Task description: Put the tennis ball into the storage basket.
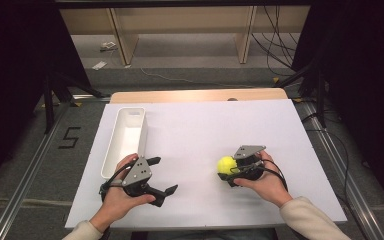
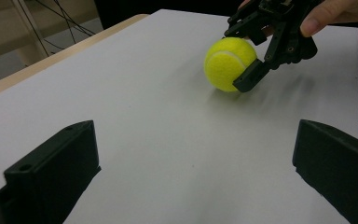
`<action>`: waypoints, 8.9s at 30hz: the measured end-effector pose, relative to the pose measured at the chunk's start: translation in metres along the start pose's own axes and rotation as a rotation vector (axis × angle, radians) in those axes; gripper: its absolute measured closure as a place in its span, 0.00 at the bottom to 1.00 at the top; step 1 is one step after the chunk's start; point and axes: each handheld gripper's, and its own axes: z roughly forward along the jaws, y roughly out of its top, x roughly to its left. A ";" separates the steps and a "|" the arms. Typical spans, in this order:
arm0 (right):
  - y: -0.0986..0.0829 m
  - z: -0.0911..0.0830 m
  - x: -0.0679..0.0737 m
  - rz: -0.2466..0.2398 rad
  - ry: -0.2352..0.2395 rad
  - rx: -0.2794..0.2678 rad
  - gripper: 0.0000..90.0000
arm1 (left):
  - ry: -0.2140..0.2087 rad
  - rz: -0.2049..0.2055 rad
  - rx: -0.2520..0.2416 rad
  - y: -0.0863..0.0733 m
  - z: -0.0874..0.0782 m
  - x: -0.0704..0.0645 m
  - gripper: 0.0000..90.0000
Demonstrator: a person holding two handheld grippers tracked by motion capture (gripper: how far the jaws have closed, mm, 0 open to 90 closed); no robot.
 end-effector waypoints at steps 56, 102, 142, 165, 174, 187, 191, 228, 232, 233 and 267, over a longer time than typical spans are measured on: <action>0.023 -0.008 0.001 0.005 -0.029 -0.103 0.30 | 0.000 0.013 0.001 0.001 -0.001 -0.001 0.00; 0.041 0.002 0.006 -0.002 -0.025 -0.137 0.30 | -0.001 0.013 0.001 0.001 -0.001 -0.001 0.00; 0.054 0.013 0.011 -0.006 -0.013 -0.161 0.30 | -0.001 0.012 0.001 0.001 -0.001 -0.001 0.00; 0.060 0.017 0.012 -0.008 -0.014 -0.172 0.30 | -0.001 0.011 0.001 0.000 -0.001 -0.001 0.00; 0.062 0.019 0.012 -0.009 -0.012 -0.174 0.30 | -0.001 0.011 0.002 0.000 -0.001 -0.001 0.00; 0.066 0.021 0.013 -0.011 -0.012 -0.180 0.30 | -0.001 0.012 0.002 0.000 -0.001 -0.001 0.00; 0.067 0.021 0.013 -0.012 -0.009 -0.184 0.30 | 0.000 0.012 0.000 0.001 -0.002 -0.001 0.00; 0.077 0.022 0.012 -0.007 -0.008 -0.208 0.30 | -0.004 0.008 -0.007 0.001 -0.003 0.001 0.00; 0.078 0.023 0.013 -0.009 -0.003 -0.213 0.30 | -0.004 0.009 -0.008 0.001 -0.003 0.001 0.00; 0.079 0.024 0.013 -0.010 -0.004 -0.215 0.30 | -0.004 0.008 -0.008 0.001 -0.003 0.001 0.00; 0.093 0.035 0.020 -0.017 0.014 -0.222 0.30 | -0.005 0.011 -0.007 0.001 -0.003 0.000 0.00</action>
